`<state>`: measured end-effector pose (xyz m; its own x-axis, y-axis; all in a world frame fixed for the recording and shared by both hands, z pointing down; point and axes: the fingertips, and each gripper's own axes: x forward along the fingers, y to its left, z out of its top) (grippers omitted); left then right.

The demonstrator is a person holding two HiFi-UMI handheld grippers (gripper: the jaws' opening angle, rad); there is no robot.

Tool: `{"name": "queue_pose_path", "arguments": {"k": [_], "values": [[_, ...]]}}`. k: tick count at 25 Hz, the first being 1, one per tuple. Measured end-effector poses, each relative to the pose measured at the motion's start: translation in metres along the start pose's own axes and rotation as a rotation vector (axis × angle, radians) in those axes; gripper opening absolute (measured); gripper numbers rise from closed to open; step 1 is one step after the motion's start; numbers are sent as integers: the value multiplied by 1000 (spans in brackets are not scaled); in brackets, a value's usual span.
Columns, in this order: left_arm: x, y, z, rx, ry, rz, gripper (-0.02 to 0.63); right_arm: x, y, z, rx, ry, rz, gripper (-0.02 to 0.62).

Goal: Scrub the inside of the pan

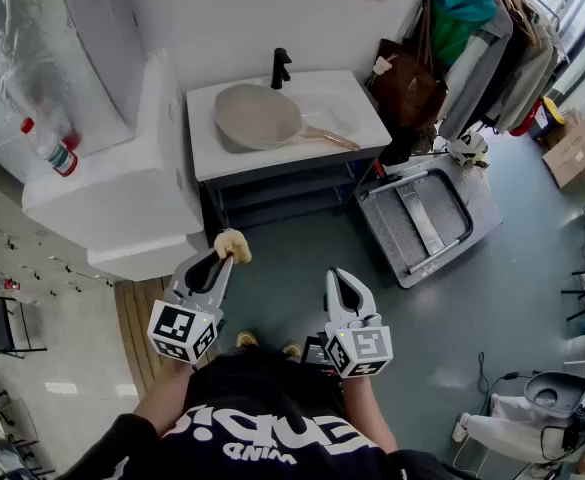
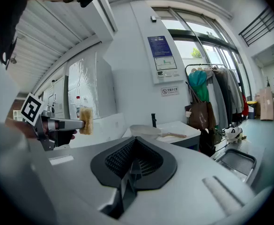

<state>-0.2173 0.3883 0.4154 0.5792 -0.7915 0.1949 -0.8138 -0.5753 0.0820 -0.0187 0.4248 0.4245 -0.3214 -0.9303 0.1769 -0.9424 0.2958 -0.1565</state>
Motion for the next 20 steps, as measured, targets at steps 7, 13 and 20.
{"name": "queue_pose_path", "arguments": {"k": [7,13,20], "values": [[3,4,2,-3,-2,-13,61,8,6,5,-11,-4,8,9],[4,10,-5,9,7,-63,61,9,15,3,-41,-15,-17,9],[4,20,-19,3,25,-103,61,1,15,5,-36,-53,-63,9]]}}
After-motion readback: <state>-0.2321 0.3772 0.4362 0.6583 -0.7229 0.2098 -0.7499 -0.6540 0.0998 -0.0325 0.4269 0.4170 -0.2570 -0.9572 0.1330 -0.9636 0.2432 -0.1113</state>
